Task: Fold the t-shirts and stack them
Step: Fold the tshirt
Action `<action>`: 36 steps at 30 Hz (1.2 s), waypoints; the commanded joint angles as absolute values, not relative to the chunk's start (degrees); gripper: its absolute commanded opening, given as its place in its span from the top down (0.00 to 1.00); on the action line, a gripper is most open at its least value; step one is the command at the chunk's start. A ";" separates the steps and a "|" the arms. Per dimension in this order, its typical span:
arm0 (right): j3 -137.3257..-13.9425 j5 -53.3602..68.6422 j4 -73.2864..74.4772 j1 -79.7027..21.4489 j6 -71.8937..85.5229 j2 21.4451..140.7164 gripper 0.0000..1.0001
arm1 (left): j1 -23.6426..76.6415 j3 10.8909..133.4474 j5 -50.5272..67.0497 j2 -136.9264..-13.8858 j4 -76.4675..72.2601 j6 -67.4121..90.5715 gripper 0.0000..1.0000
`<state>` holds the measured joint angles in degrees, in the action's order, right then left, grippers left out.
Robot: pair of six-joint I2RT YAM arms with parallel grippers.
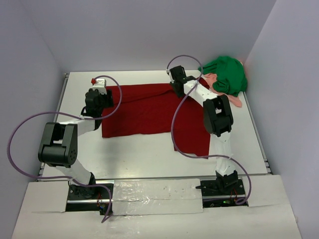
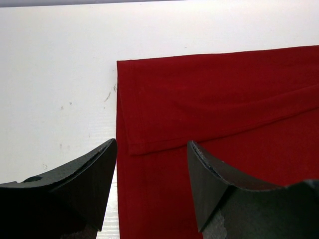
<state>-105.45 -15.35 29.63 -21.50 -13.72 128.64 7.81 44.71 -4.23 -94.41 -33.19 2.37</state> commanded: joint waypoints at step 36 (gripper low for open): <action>-117.68 -19.51 35.07 -20.57 -16.17 138.95 0.62 | 8.09 45.61 -3.16 -92.64 -33.57 2.20 0.33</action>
